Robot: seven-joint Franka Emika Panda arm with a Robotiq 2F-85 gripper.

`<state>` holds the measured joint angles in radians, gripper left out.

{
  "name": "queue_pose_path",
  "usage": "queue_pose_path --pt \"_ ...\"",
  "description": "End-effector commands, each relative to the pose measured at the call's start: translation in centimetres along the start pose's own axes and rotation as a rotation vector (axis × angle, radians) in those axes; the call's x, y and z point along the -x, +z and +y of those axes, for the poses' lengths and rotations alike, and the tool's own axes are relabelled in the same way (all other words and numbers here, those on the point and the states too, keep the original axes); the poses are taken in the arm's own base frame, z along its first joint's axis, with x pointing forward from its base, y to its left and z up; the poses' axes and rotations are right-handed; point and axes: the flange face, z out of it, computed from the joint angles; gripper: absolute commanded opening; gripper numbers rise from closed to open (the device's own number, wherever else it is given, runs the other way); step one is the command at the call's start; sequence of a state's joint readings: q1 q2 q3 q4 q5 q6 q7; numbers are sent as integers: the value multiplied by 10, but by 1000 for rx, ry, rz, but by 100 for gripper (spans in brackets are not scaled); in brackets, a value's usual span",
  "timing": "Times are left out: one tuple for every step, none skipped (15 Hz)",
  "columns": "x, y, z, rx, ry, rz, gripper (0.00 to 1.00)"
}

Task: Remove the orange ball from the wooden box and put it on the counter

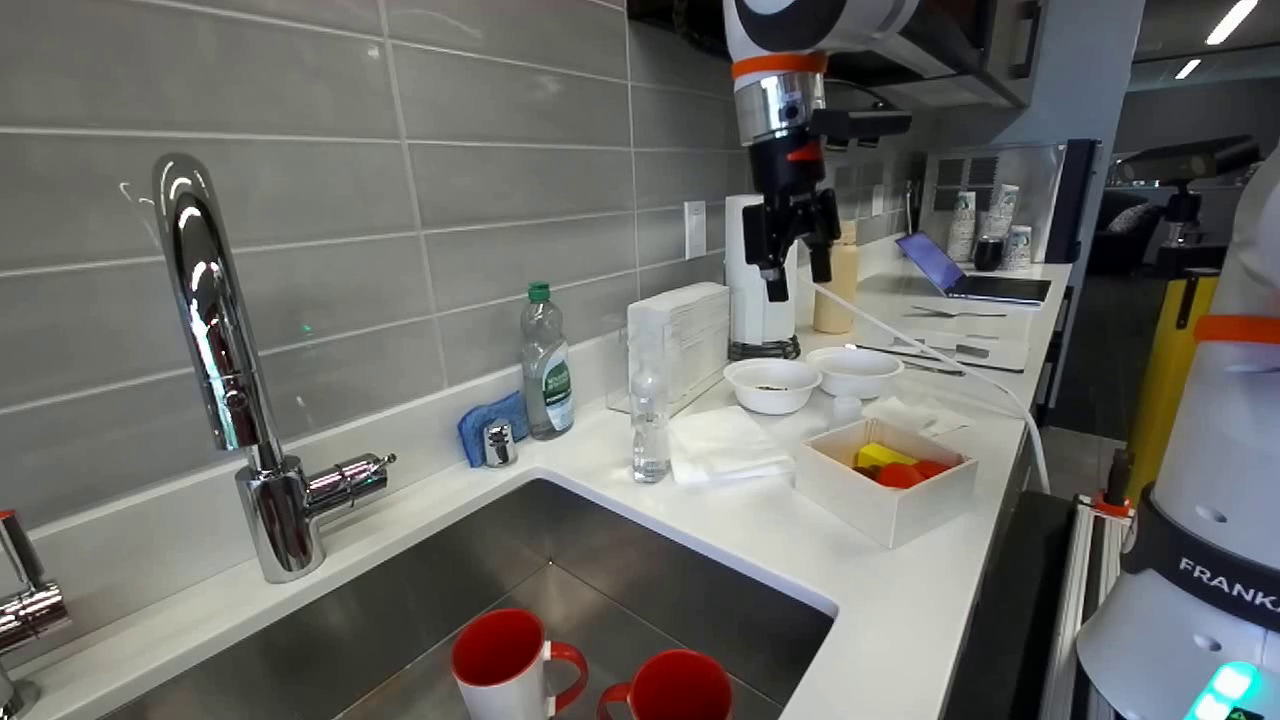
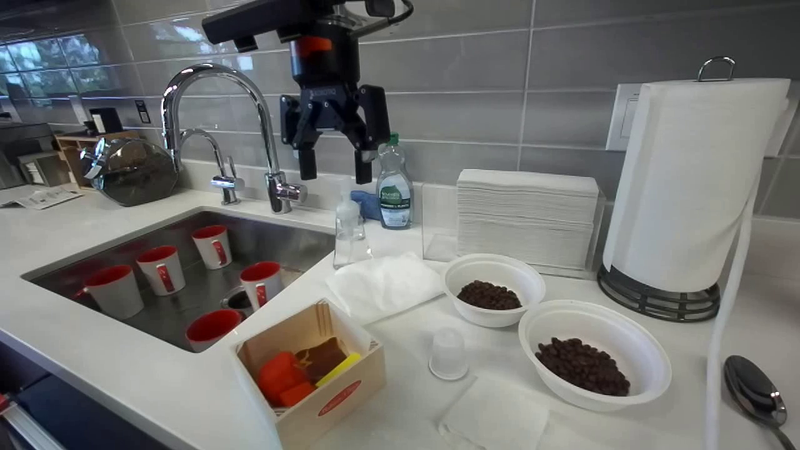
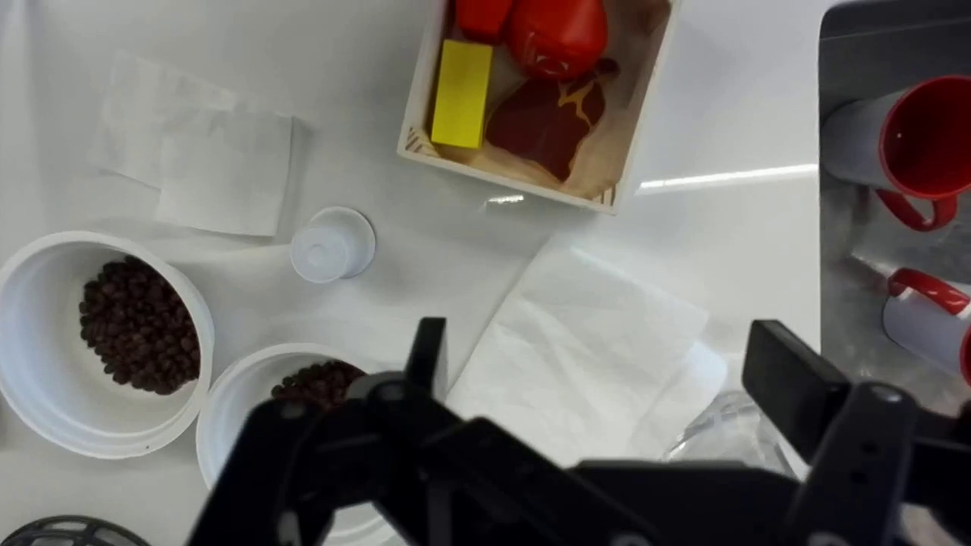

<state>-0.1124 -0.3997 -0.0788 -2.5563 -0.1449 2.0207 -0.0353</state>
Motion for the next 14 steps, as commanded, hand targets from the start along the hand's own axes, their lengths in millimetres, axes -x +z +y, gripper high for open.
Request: queue_pose_path --pt "20 25 5 -25 -26 -73 100" --pt "27 37 7 -33 -28 -100 100" --pt "33 47 7 -40 -29 -122 100" --pt "40 59 8 -46 -28 -145 100" --pt "46 72 7 -45 -25 -170 100" --pt "52 86 6 -41 -20 -194 100" --pt "59 99 5 -39 -11 -213 100" --pt "65 112 5 -45 -6 -228 100" --pt "50 111 9 -46 0 -241 100" --pt "53 120 9 -39 6 -246 100" --pt "53 124 11 -33 9 -251 100" --pt "51 128 14 -26 16 -248 100" --pt "49 132 17 -24 23 -245 100" --pt "47 138 19 -25 31 -244 100"
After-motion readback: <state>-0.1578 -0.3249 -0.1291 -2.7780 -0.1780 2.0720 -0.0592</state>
